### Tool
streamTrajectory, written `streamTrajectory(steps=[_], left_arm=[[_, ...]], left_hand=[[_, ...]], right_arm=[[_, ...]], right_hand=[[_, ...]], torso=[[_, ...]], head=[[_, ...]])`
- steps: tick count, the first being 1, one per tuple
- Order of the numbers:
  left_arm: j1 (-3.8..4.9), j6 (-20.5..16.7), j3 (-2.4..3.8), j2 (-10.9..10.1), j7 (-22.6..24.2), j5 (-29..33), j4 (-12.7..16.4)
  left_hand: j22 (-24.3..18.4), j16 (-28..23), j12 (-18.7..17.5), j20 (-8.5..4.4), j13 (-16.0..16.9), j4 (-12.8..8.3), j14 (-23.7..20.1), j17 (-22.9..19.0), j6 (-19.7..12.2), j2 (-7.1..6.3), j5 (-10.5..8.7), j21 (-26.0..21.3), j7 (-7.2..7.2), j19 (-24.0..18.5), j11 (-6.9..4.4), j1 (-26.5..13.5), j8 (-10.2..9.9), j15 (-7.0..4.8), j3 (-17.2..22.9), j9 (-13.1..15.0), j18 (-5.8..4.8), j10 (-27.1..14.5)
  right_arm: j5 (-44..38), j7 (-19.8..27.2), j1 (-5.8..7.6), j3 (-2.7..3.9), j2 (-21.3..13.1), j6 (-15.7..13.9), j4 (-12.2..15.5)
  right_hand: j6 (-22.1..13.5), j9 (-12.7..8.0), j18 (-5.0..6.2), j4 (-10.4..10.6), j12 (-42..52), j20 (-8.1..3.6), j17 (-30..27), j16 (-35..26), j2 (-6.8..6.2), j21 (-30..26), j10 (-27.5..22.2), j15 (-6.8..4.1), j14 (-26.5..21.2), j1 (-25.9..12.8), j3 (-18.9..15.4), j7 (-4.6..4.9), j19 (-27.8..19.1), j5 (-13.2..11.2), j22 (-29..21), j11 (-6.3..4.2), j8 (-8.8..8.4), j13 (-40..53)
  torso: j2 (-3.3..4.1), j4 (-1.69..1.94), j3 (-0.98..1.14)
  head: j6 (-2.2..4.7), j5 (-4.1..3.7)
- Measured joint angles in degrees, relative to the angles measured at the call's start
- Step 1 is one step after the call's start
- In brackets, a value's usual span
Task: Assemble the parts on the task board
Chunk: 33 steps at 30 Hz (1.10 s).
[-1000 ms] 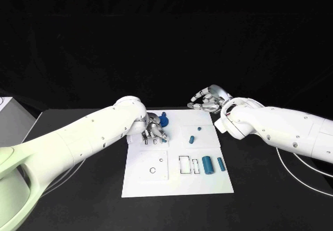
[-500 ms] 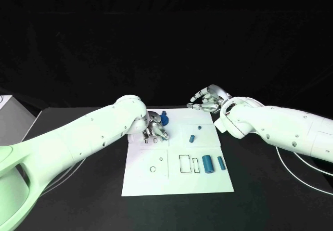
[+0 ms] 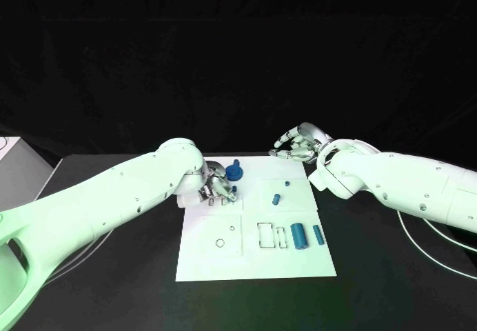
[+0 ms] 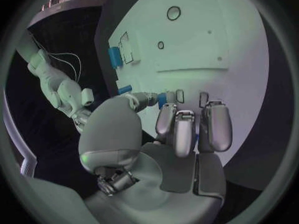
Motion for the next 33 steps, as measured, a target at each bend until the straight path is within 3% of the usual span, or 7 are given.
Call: streamTrajectory(steps=[9,13,20,33], left_arm=[[0.0,0.32,0.4,-4.07,-0.36,-0.11,4.07],[0.02,0.18,0.5,-5.01,-0.42,-0.15,5.13],[0.02,-0.54,0.56,-5.37,-0.43,-0.25,6.03],[0.03,-1.31,0.34,-3.76,-0.44,-1.57,4.76]], left_hand=[[0.48,0.0,-0.28,-0.51,0.15,-0.11,0.0,0.0,0.42,0.5,2.72,0.0,0.42,0.51,-0.48,-0.6,0.22,-0.4,-0.1,1.32,0.0,0.95],[0.73,0.0,-0.28,-0.5,0.32,-0.16,0.0,0.0,0.44,-0.14,4.5,0.0,0.43,0.51,-0.58,-1.51,0.22,-0.4,-0.16,2.16,0.0,1.05],[1.0,0.0,-0.28,-0.71,0.3,-0.47,-0.01,0.0,0.7,-0.2,6.49,0.27,0.54,0.72,-0.71,-2.16,0.22,-0.8,-0.47,2.54,0.0,1.35],[1.32,0.0,-0.28,-0.92,1.05,-0.63,-0.01,0.0,1.4,-0.51,6.83,0.27,0.63,0.93,-1.01,-3.07,0.68,-0.81,-0.63,3.16,0.0,2.06]], right_arm=[[-0.27,0.06,-0.02,-0.01,-0.21,-0.02,-0.91],[-0.33,0.26,-0.02,-0.01,-0.22,-0.22,-1.31],[-0.4,0.57,-0.01,-0.01,-0.25,-0.73,-1.63],[-0.59,0.83,-0.01,-0.01,0.0,-1.17,-1.94]], right_hand=[[0.0,0.07,0.0,-0.16,0.0,0.0,0.0,0.0,0.0,0.0,0.0,0.0,0.0,0.0,-0.16,0.0,0.0,0.0,-0.01,0.0,0.0,-0.01],[0.0,0.07,0.0,-0.16,-0.31,0.0,0.0,-0.26,0.0,-0.33,0.0,0.0,0.0,0.0,-0.16,0.0,0.0,0.0,-0.01,0.0,0.0,-0.01],[0.0,0.07,0.0,-0.16,-0.52,0.0,0.0,-0.26,0.0,-0.33,0.0,0.0,0.0,0.0,-0.16,0.0,0.0,0.23,-0.01,0.0,0.0,-0.01],[0.01,0.12,0.0,-0.16,-0.74,0.0,0.0,-0.26,0.0,-0.33,0.0,0.0,0.0,0.0,-0.16,0.0,0.0,0.22,0.03,0.0,0.24,-0.02]], torso=[[-0.26,0.25,0.19],[-0.3,0.3,0.19],[-0.22,0.25,0.11],[-0.14,0.22,0.14]], head=[[-0.45,0.18],[-0.72,0.18],[-1.01,0.35],[-1.6,0.48]])
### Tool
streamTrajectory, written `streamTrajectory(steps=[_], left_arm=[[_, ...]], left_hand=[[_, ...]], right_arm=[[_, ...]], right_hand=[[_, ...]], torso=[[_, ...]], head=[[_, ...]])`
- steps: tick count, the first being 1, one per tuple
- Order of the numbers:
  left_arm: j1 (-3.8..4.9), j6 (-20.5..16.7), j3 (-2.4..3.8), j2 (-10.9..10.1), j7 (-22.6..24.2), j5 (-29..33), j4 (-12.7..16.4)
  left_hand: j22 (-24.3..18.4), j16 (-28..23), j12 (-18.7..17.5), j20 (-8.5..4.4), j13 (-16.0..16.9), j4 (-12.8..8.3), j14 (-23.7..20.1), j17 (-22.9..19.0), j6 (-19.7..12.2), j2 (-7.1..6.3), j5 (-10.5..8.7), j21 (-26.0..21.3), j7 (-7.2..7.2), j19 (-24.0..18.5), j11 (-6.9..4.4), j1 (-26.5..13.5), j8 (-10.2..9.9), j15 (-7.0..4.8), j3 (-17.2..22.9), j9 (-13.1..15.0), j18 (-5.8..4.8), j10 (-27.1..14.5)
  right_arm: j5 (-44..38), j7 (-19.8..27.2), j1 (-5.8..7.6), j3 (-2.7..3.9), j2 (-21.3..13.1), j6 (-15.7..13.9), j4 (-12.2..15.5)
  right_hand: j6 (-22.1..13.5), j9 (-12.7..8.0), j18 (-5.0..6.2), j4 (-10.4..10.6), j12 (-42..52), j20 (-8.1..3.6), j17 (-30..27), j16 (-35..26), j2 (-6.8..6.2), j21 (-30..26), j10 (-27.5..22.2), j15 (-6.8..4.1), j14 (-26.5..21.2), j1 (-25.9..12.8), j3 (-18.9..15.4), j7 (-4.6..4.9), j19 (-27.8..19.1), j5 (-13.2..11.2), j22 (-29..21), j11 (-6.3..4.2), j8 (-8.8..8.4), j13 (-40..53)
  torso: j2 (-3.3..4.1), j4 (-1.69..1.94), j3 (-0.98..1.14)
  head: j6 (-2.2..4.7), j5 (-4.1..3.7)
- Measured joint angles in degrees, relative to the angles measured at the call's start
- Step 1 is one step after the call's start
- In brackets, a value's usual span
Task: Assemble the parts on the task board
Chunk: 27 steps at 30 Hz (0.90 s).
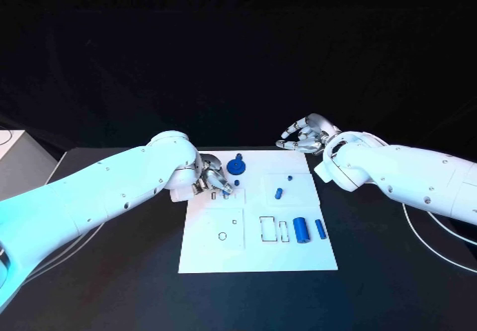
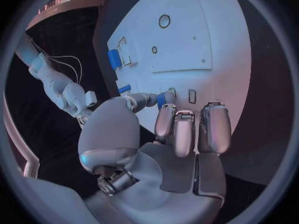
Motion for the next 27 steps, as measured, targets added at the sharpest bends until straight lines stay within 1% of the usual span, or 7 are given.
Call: streamTrajectory(steps=[7,14,18,19,22,27], left_arm=[[0.0,-0.04,-0.38,0.97,-0.05,-1.48,-0.96],[0.0,-0.25,-0.58,1.81,-0.1,-2.79,-1.25],[0.0,-0.42,-0.71,1.98,-0.12,-3.33,-1.3],[-0.01,-0.47,-0.75,1.99,-0.12,-3.48,-1.3],[-0.02,-0.63,-0.83,1.98,-0.14,-3.84,-1.25],[-0.02,-0.79,-0.92,1.93,-0.16,-4.27,-1.1]], left_hand=[[0.08,0.0,0.36,0.0,0.43,-0.09,0.0,0.0,0.12,-0.17,0.0,0.0,-0.1,0.0,-0.29,-0.17,0.0,0.0,-0.09,0.21,0.0,0.31],[0.16,0.0,0.35,0.0,0.52,-0.15,0.21,0.0,0.2,-0.29,0.29,0.0,-0.18,0.0,-0.28,-0.3,0.0,-0.21,-0.15,0.27,0.0,0.32],[0.16,0.0,0.35,0.0,0.45,-0.15,0.21,0.0,0.22,-0.38,0.3,0.0,-0.2,0.0,-0.28,-0.38,0.0,-0.21,-0.15,0.27,0.0,0.32],[0.16,0.0,0.35,0.0,0.42,-0.15,0.21,0.0,0.44,-0.38,0.3,0.0,-0.4,0.0,-0.28,-0.38,-0.01,-0.21,-0.15,0.27,0.0,0.32],[0.15,0.0,0.35,-0.18,0.41,-0.15,0.21,0.0,0.52,-0.15,0.47,0.0,-0.32,0.19,-0.28,-0.6,-0.01,-0.21,-0.15,0.33,0.0,0.32],[0.15,0.0,0.35,-0.2,0.34,-0.15,0.22,0.0,0.53,-0.15,0.65,0.0,-0.31,0.21,-0.27,-0.6,0.22,-0.21,-0.15,0.44,0.0,0.32]], right_arm=[[-0.09,0.04,0.0,0.0,0.17,-0.04,-0.23],[-0.21,0.06,0.0,0.0,0.26,-0.07,-0.34],[-0.27,0.06,0.0,0.0,0.29,-0.07,-0.36],[-0.28,0.06,0.0,0.0,0.29,-0.07,-0.37],[-0.32,0.06,0.0,0.0,0.29,-0.07,-0.37],[-0.36,0.06,0.0,0.0,0.31,-0.07,-0.43]], right_hand=[[0.0,0.0,0.0,0.0,0.0,0.0,0.0,0.0,0.0,0.0,0.0,0.0,0.0,0.0,0.0,0.0,0.0,0.23,0.0,0.0,0.0,0.0],[0.0,0.06,0.0,0.0,0.0,0.0,0.0,0.0,0.0,0.0,0.0,0.0,0.0,0.0,0.0,0.0,0.0,0.56,-0.01,0.0,0.0,-0.01],[0.0,0.06,0.0,0.0,0.0,0.0,0.0,0.0,0.0,0.0,0.0,0.0,0.0,0.0,0.0,0.0,0.0,0.57,-0.01,0.0,0.0,-0.01],[0.0,0.06,0.0,0.0,0.0,0.0,0.0,0.0,0.0,0.0,0.0,0.0,0.0,0.0,0.0,0.0,0.0,0.84,-0.01,0.0,0.0,-0.01],[0.0,0.06,0.0,0.0,0.0,0.0,0.0,0.0,0.0,0.0,0.0,0.0,0.0,0.0,0.0,0.0,0.0,0.88,-0.02,0.0,0.0,-0.01],[0.01,0.06,0.0,0.0,0.0,0.0,0.0,0.0,0.0,0.0,0.0,0.0,0.0,0.0,0.0,0.0,0.0,0.88,-0.02,0.0,0.0,-0.01]], torso=[[0.01,0.01,0.01],[0.05,0.0,-0.02],[0.09,0.0,-0.03],[0.09,0.0,-0.03],[0.09,0.01,-0.07],[0.1,0.03,-0.1]], head=[[-0.36,0.12],[-0.54,0.2],[-0.67,0.21],[-0.7,0.21],[-0.79,0.21],[-1.04,0.13]])
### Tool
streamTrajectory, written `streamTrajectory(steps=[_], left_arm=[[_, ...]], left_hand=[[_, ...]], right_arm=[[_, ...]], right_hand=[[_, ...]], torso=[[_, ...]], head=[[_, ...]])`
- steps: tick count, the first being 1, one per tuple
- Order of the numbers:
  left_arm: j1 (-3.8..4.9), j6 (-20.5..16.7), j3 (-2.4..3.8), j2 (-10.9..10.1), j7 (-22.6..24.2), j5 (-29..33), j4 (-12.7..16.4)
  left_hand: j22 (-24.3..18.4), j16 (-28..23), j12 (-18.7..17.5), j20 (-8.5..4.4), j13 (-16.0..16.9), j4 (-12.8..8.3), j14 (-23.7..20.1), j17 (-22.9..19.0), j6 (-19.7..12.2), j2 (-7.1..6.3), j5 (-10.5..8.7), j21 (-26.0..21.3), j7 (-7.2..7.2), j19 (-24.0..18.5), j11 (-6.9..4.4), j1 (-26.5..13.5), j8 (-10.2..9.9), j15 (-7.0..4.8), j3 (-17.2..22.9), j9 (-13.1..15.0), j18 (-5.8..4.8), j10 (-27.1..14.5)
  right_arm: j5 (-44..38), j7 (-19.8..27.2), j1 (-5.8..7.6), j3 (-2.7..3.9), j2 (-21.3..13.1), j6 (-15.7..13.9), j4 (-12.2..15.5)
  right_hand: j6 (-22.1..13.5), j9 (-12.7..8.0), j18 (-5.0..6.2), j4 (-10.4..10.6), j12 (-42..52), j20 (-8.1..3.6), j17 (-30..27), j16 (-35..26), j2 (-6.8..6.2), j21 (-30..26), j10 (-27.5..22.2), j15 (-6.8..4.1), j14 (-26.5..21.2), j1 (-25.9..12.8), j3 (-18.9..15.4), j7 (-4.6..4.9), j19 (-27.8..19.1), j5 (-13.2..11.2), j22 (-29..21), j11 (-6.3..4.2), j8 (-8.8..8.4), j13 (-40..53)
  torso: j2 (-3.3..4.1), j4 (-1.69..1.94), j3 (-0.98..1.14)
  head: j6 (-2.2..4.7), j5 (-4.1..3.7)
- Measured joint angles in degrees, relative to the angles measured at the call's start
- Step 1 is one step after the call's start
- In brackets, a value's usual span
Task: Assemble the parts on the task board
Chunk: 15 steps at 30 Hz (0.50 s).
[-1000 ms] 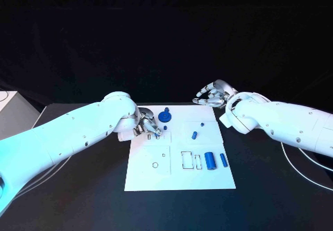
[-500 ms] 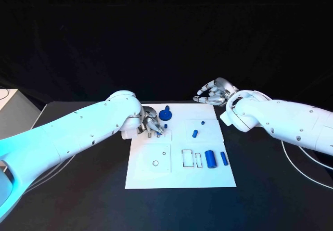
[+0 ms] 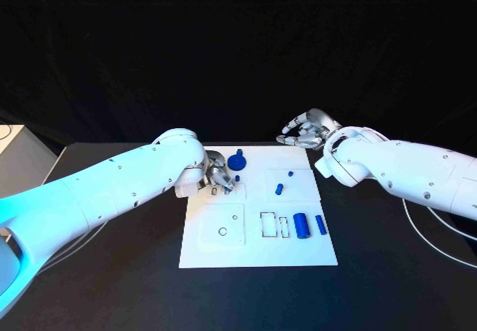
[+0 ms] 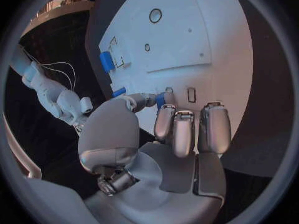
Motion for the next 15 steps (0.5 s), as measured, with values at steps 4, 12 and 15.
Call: streamTrajectory(steps=[4,12,15], left_arm=[[0.0,0.01,-0.03,-0.09,-0.02,-0.28,0.18],[0.01,0.27,-0.09,-0.44,-0.1,-0.66,0.46],[0.01,0.53,-0.11,-0.5,-0.14,-0.73,0.53]], left_hand=[[0.0,0.0,0.0,0.0,0.0,0.0,-0.03,0.0,0.0,0.01,0.0,0.0,0.0,0.0,0.0,0.01,0.0,-0.03,0.0,0.0,0.0,0.0],[-0.01,0.0,0.0,0.0,0.0,0.0,-0.21,0.0,0.01,0.03,0.24,0.0,0.0,0.0,0.0,0.02,0.0,-0.2,0.0,0.0,0.0,0.0],[-0.01,0.0,0.0,0.0,0.0,0.0,-0.21,0.0,0.02,0.03,0.24,0.0,0.0,0.0,0.01,0.03,0.0,-0.2,0.0,0.04,0.0,0.0]], right_arm=[[-0.04,0.0,0.0,0.0,0.02,0.0,-0.01],[-0.12,-0.01,0.0,0.0,0.03,-0.01,-0.22],[-0.14,-0.01,0.0,0.0,0.04,-0.04,-0.3]], right_hand=[[0.0,0.05,0.0,0.0,0.0,0.0,0.0,0.0,0.0,0.0,0.0,0.0,0.0,0.0,0.0,0.0,0.0,0.0,0.0,0.0,0.0,0.0],[0.0,0.05,0.0,0.0,-0.28,0.0,0.0,0.0,0.0,0.0,0.0,0.0,0.0,0.0,0.0,0.0,0.0,0.0,-0.01,0.0,0.0,-0.01],[0.0,0.05,0.0,0.0,-0.47,0.0,0.0,0.0,0.0,-0.21,0.0,0.0,0.0,0.0,0.0,0.0,0.0,0.0,-0.01,0.0,0.0,-0.01]], torso=[[0.01,0.03,-0.02],[0.02,0.04,-0.03],[0.04,0.03,-0.04]], head=[[-0.22,-0.01],[-0.42,0.08],[-0.47,0.1]])
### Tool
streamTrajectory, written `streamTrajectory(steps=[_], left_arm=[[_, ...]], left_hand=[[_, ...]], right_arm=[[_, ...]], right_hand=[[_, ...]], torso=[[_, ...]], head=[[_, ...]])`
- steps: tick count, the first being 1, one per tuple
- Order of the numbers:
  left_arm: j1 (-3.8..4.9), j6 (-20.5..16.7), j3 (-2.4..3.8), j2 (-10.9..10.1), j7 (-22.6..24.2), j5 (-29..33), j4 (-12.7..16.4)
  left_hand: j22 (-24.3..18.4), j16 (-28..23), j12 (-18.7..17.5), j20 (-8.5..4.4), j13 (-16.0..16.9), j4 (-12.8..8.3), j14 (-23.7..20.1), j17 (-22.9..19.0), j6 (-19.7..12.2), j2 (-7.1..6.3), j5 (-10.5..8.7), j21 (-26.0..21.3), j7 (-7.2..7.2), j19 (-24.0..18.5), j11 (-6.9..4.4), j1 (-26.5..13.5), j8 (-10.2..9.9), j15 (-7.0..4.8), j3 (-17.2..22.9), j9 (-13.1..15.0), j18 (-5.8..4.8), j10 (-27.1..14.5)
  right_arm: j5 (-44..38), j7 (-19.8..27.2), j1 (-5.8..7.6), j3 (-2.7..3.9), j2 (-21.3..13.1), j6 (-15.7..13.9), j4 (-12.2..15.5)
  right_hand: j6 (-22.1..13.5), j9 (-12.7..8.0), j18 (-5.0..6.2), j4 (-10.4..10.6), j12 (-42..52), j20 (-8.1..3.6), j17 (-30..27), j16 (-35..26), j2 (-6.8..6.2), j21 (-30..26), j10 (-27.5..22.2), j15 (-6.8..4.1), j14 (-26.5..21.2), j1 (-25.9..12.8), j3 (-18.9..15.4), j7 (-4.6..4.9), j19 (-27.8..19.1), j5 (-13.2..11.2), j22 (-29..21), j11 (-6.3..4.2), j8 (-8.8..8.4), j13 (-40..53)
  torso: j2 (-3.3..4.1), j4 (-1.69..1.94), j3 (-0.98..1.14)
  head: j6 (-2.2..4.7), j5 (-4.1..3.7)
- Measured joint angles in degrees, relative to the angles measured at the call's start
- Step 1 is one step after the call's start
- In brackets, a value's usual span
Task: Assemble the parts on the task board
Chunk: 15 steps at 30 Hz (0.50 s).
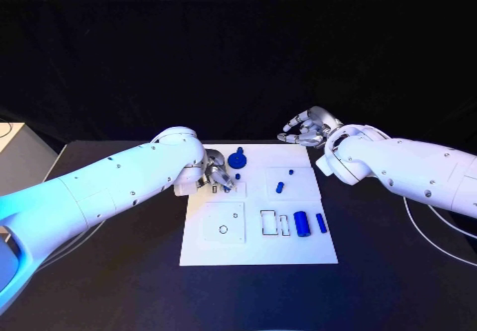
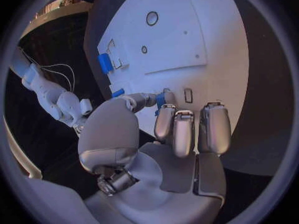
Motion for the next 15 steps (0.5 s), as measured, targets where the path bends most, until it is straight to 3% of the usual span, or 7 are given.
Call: streamTrajectory(steps=[15], left_arm=[[0.06,1.11,0.01,-0.07,-0.05,-0.15,0.07]], left_hand=[[0.14,0.0,0.0,0.0,0.0,-0.16,0.0,0.0,0.25,0.0,0.09,0.22,-0.06,0.0,0.01,0.0,-0.01,0.0,-0.16,0.06,0.0,0.0]], right_arm=[[-0.01,0.4,0.0,0.0,0.11,-0.97,-0.39]], right_hand=[[-0.72,0.24,0.0,0.0,-4.88,0.0,0.0,-1.33,-0.01,-2.34,-1.54,0.0,-0.01,-0.01,0.0,0.3,0.0,0.24,-0.01,0.31,0.0,0.0]], torso=[[0.02,0.01,-0.02]], head=[[-0.02,-0.01]])
